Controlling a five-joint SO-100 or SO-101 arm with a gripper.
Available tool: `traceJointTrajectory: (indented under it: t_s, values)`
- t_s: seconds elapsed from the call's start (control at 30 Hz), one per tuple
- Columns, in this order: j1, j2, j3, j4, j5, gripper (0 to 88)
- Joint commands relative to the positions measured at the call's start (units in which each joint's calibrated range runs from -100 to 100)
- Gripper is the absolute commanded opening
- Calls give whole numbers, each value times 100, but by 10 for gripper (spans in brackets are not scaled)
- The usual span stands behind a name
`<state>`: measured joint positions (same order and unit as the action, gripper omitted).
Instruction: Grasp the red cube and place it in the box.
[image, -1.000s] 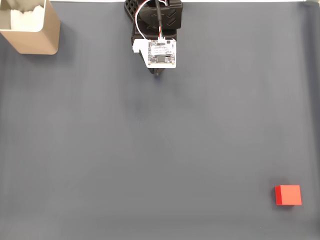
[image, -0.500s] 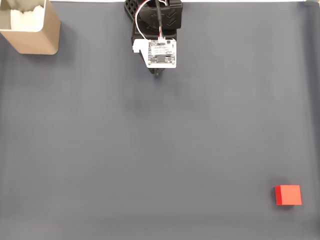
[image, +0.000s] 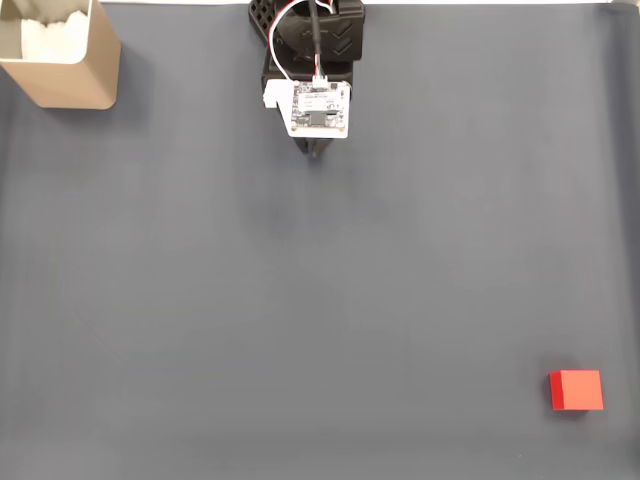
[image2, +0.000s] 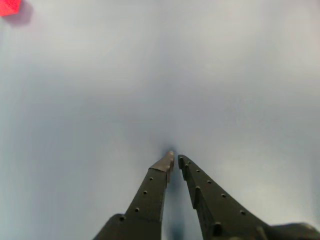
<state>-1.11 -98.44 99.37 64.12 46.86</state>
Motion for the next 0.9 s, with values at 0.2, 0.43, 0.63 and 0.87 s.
traceJointTrajectory:
  t_s: [0.2,0.43,0.63,0.87]
  values:
    - [147,944,-758,-1002,24,0]
    - [104,1984,-1898,-1256,-63,0]
    - [54,3215,-3194,-1256,-176,0]
    - [-95,4454,-4663,-1224,-176,0]
